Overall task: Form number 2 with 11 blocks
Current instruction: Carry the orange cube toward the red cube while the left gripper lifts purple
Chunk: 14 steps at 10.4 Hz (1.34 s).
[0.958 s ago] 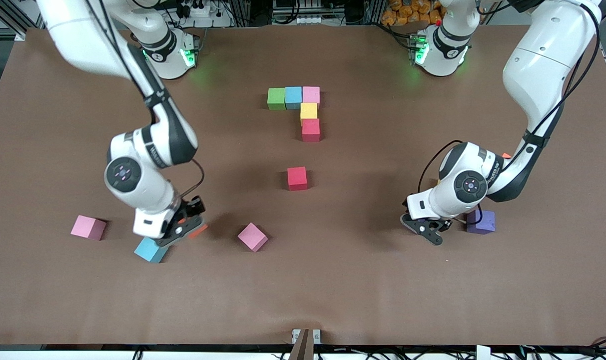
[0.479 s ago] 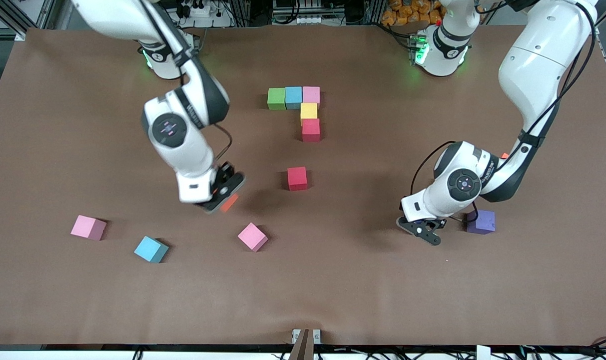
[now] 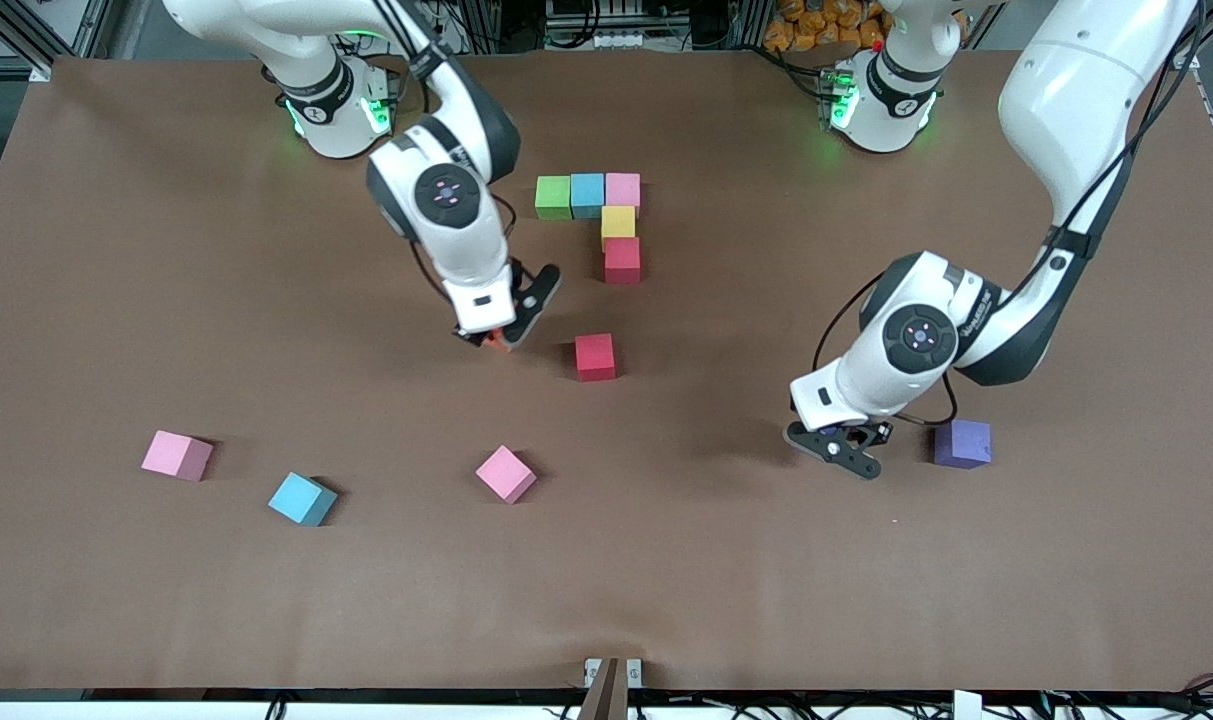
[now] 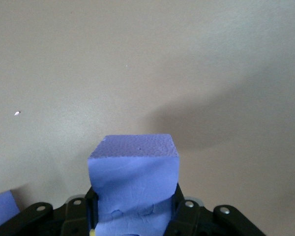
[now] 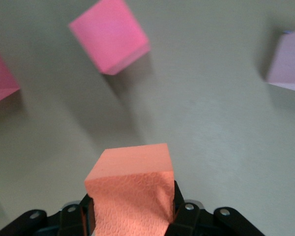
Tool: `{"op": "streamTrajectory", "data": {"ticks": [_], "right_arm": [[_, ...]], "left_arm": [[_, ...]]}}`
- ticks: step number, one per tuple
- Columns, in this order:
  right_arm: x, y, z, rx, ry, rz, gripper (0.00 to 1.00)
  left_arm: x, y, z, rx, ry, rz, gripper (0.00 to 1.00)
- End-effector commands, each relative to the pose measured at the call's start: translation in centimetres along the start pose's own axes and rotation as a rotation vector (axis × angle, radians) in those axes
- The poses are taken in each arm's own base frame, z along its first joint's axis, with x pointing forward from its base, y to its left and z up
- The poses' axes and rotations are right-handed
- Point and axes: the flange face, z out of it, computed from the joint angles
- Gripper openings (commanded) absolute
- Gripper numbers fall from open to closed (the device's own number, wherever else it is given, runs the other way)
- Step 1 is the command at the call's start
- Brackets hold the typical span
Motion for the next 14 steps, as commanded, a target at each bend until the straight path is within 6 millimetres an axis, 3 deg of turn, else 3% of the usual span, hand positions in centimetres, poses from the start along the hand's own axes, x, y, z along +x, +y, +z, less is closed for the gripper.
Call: {"op": "streamTrajectory", "data": {"ticks": [1,2,3,5,8,11,14], "right_arm": [[1.0,-4.9,-0.5,-0.019,0.001,-0.106,0.38],[1.6,-6.8,-0.3,-0.021,0.001,-0.151,0.38],[1.9,-7.5,0.3,-0.019,-0.005,-0.194,0.38],[2.4,-8.7,1.4,-0.016,-0.013,-0.261,0.38],[3.3,-10.9,3.2,-0.017,-0.01,-0.3,0.38],[4.4,-14.4,4.7,-0.017,0.007,-0.341,0.38],[4.2,-15.1,5.1,-0.012,-0.004,-0.342,0.37]], "left_arm": [[-0.5,1.2,-2.3,0.02,-0.01,-0.017,0.12],[-0.5,2.1,-3.0,0.02,0.0,-0.004,0.17],[-0.3,3.6,-4.1,0.012,0.017,0.001,0.13],[-0.5,4.6,-5.6,0.016,0.019,-0.019,0.12],[-0.6,5.2,-7.0,0.027,0.029,0.001,0.0],[-0.6,5.4,-6.9,0.026,0.027,0.006,0.0],[-0.6,6.2,-6.8,0.004,0.024,0.009,0.0]]}}
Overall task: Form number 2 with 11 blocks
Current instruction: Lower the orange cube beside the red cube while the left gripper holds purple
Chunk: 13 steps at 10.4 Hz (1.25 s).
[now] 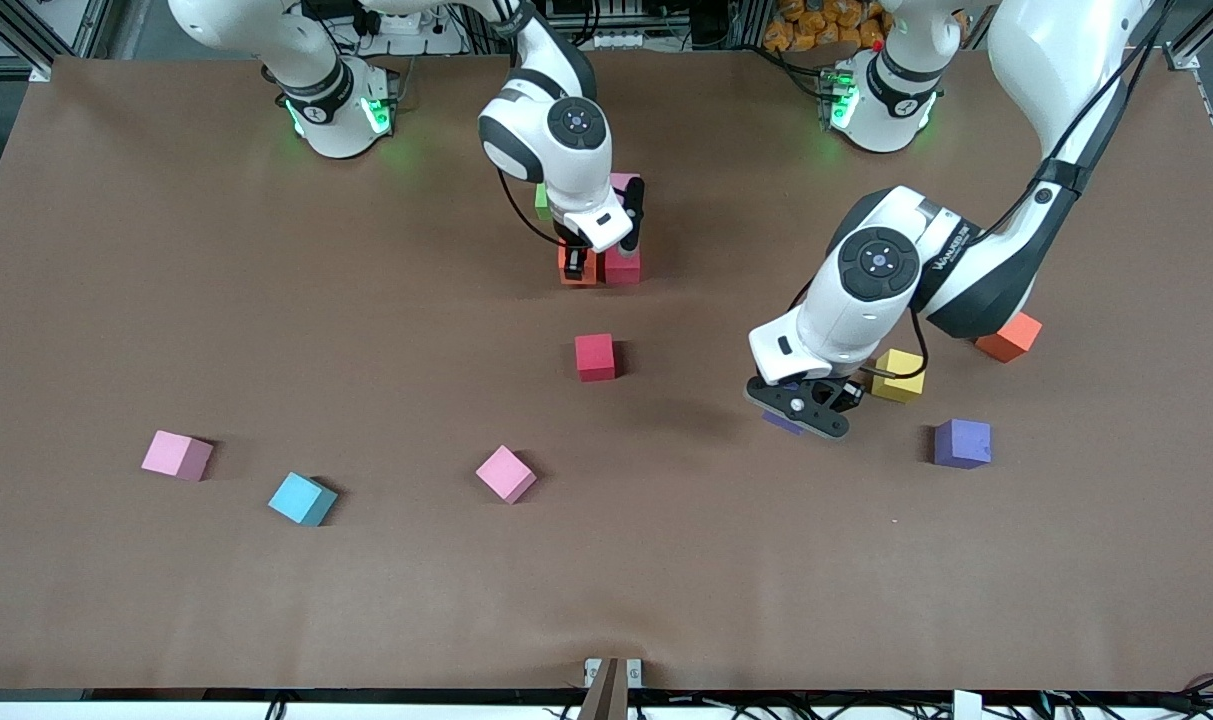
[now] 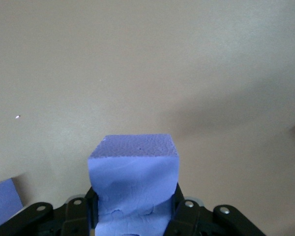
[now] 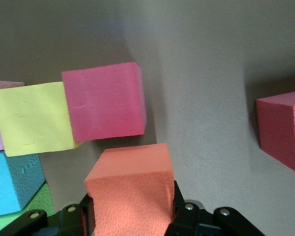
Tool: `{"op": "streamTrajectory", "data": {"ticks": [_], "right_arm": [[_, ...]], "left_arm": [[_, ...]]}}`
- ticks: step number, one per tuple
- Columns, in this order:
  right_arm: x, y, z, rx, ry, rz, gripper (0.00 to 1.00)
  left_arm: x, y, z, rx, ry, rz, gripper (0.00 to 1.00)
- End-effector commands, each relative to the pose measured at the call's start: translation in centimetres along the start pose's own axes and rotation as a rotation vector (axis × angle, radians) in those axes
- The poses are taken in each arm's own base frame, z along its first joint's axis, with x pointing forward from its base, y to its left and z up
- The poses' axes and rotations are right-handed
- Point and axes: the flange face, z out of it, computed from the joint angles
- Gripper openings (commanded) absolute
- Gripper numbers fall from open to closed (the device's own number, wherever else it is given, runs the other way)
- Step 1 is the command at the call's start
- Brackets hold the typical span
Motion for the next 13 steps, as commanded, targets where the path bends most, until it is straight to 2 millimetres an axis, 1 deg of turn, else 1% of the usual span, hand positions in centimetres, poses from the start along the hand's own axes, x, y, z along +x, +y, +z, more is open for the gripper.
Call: {"op": "streamTrajectory", "data": {"ticks": [1,5,9,13], "right_arm": [[-0.6,-0.2,0.5,0.002,-0.009,0.013,0.37],[-0.7,-0.5,1.8,0.022,-0.019,0.026,0.37],[0.0,-1.5,2.8,0.02,-0.015,0.006,0.36],[0.6,-1.9,3.5,0.018,-0.011,0.015,0.36]], "left_arm": [[-0.5,0.3,-0.4,-0.014,-0.013,-0.011,0.0],[-0.6,0.5,-0.3,-0.016,-0.02,-0.011,0.0],[-1.0,0.5,-0.1,-0.007,-0.062,-0.009,0.0],[-1.1,0.4,-0.1,-0.005,-0.066,-0.009,0.01]]}}
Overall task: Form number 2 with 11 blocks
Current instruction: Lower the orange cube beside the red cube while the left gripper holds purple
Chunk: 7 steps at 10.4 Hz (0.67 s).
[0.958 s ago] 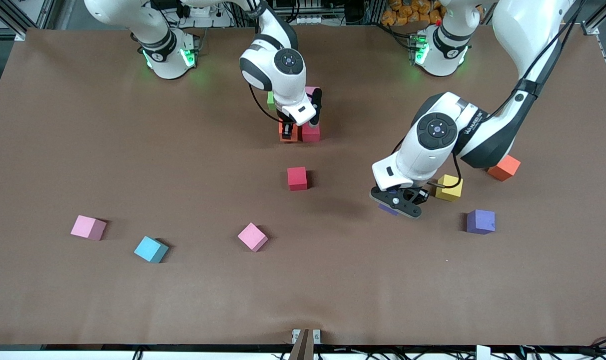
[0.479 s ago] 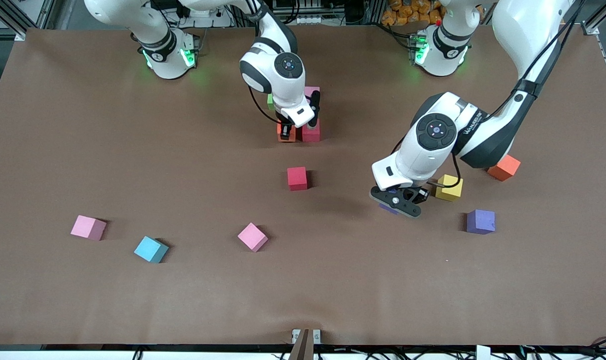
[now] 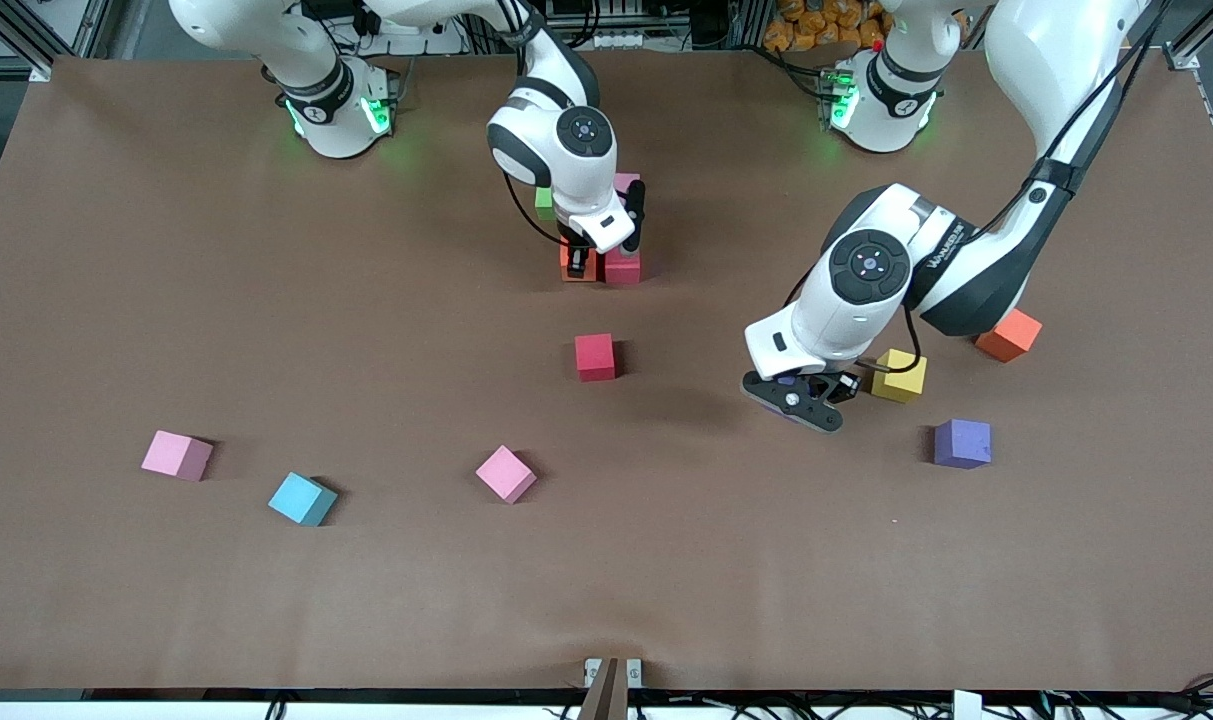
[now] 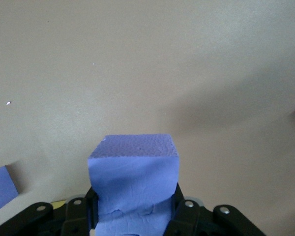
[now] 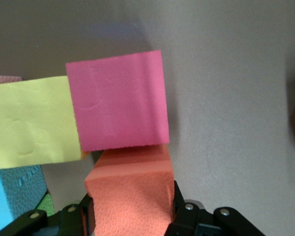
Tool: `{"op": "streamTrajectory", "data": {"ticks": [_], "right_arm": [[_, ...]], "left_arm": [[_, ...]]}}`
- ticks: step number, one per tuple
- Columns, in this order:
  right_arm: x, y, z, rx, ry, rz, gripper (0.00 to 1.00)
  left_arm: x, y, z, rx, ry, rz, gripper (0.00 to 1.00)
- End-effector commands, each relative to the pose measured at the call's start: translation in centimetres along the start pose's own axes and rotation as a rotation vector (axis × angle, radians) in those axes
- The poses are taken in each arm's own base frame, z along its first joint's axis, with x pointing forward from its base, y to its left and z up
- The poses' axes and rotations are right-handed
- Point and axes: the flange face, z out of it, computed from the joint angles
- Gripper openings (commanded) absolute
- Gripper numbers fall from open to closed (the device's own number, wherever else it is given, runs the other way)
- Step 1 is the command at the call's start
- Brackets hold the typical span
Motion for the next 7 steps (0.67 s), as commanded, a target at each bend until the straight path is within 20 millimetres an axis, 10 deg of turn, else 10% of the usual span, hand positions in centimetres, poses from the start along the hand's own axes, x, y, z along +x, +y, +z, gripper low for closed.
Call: {"op": "streamTrajectory", "data": {"ticks": [1,7], "right_arm": [[0.48,-0.67,0.43,0.004,0.006,0.012,0.36],[1.22,-0.28,0.12,-0.003,0.02,0.011,0.36]], "left_arm": [[-0.45,0.29,-0.68,-0.005,-0.012,-0.008,0.01],[-0.48,0.42,-0.62,-0.005,-0.013,-0.011,0.01]]}}
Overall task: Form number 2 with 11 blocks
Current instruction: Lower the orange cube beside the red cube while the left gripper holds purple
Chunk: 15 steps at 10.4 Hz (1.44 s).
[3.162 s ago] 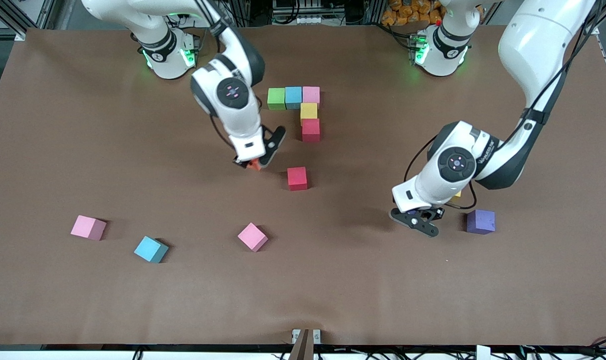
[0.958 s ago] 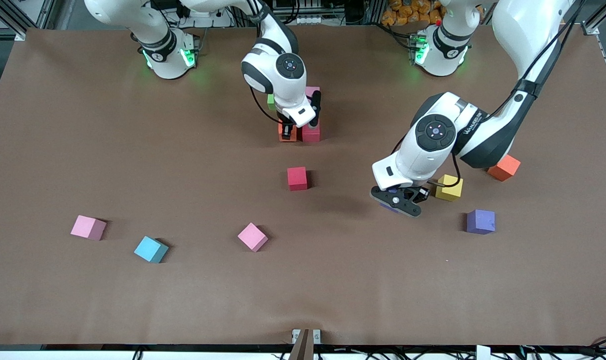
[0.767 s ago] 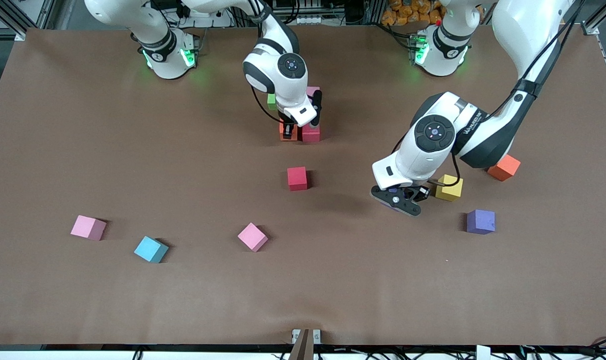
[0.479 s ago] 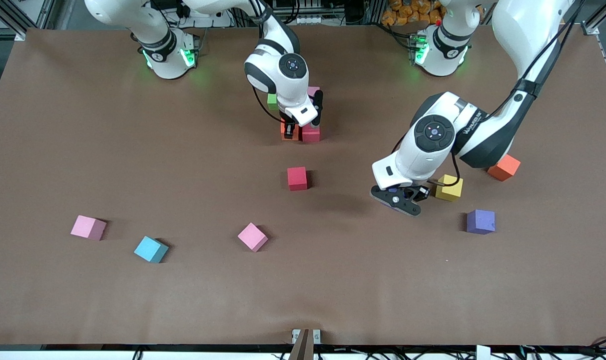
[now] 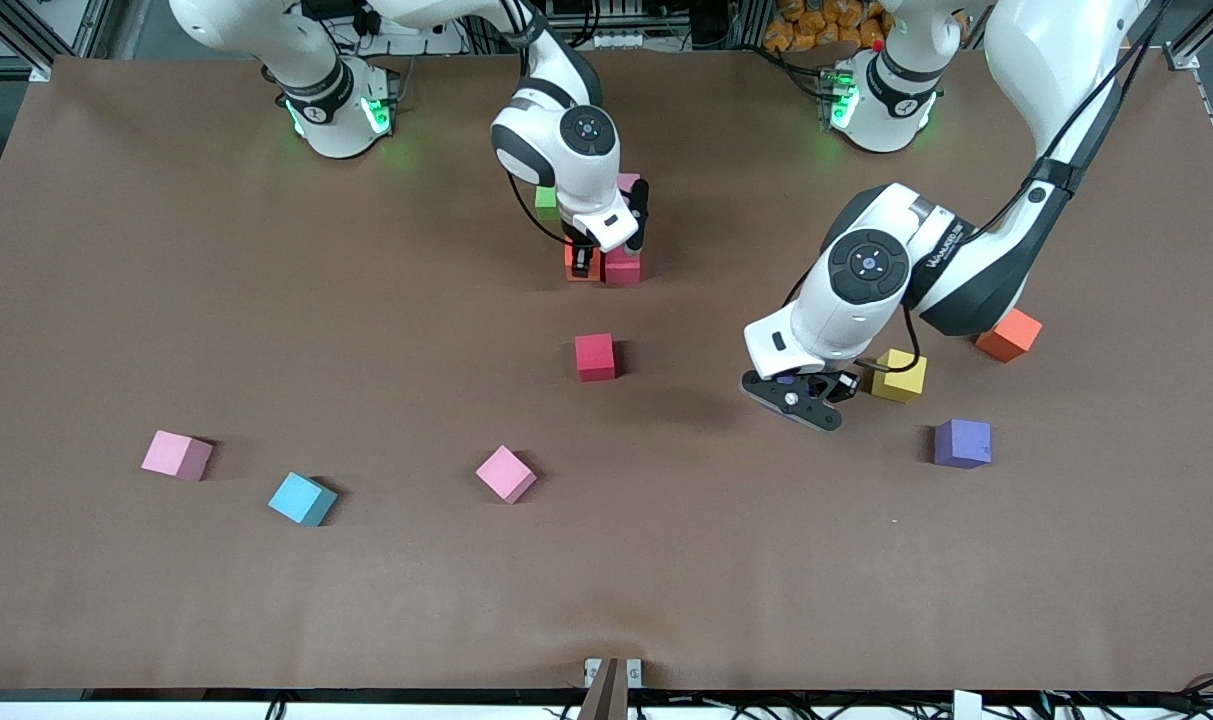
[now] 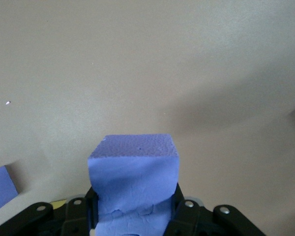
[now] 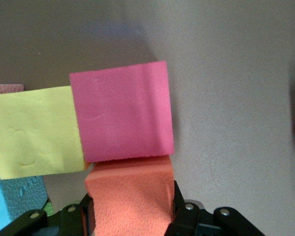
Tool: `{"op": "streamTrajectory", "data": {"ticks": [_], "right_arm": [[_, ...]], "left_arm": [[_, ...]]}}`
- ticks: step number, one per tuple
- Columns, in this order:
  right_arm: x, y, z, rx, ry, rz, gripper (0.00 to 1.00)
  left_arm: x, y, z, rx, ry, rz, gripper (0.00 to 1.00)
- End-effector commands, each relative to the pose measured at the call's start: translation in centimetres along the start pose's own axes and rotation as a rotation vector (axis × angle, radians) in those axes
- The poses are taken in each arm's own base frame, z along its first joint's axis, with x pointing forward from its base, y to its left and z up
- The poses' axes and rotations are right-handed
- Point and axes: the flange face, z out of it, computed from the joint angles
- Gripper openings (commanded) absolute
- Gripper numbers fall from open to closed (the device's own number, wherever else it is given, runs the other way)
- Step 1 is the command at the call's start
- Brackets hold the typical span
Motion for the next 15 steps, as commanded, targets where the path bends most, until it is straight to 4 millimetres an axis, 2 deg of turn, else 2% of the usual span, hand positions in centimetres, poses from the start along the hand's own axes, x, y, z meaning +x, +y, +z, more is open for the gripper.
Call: {"op": "streamTrajectory", "data": {"ticks": [1,8,11,15], "right_arm": [[0.85,-0.11,0.11,0.002,0.009,0.009,0.37],[1.15,-0.39,0.57,-0.003,0.018,0.002,0.47],[1.05,-0.34,0.64,-0.002,0.015,0.004,1.0],[0.62,-0.24,0.13,0.0,0.008,-0.002,1.0]], "left_arm": [[-0.46,0.33,-0.6,-0.005,-0.012,-0.012,0.01],[-0.4,0.6,-0.52,-0.006,-0.013,-0.014,0.01],[-0.4,0.6,-0.52,-0.006,-0.013,-0.016,0.01],[-0.36,0.68,-0.59,-0.006,-0.012,-0.016,0.01]]}}
